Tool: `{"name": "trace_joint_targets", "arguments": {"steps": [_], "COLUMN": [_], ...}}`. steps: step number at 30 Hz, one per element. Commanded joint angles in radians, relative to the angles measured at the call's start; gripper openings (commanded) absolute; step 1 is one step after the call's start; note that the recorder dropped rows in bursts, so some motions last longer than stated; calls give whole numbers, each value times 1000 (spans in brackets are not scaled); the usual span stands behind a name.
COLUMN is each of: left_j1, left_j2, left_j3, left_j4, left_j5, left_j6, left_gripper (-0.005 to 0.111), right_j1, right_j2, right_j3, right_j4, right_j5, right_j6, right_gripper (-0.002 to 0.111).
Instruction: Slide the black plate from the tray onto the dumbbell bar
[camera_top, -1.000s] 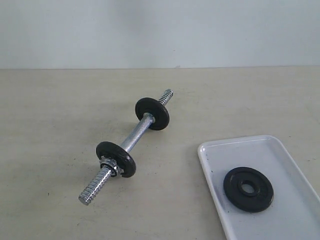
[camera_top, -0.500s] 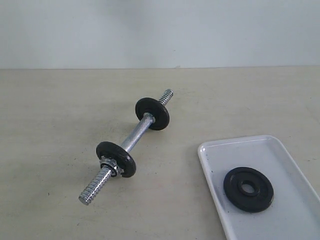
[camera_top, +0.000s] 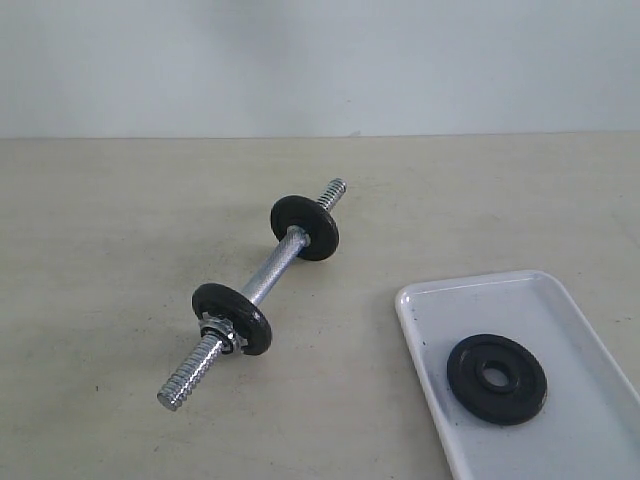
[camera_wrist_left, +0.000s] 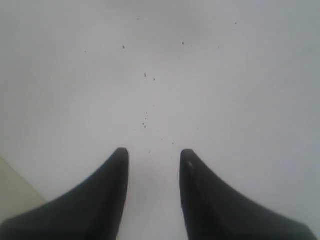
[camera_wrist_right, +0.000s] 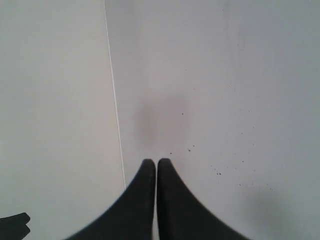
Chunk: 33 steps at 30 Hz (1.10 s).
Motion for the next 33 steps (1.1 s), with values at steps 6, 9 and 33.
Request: {"name": "trace_joint_targets", "arguments": {"steps": [6, 9, 33], "left_j1": [-98, -116, -148], "left_j2": [-2, 98, 1238], "left_j3": [-224, -389, -659], "left_j4": [1059, 1891, 1948], "left_j5": [60, -60, 21], "left_j6": [-511, -1156, -973], "left_gripper": [32, 20, 11], "right_j1": [-3, -3, -3], "right_j2": [16, 201, 1048], "right_j3": [-328, -547, -514], "right_j4": [-729, -908, -908], "right_j5": [335, 244, 612], "right_j6": [426, 723, 365], "right_gripper": [0, 0, 0]}}
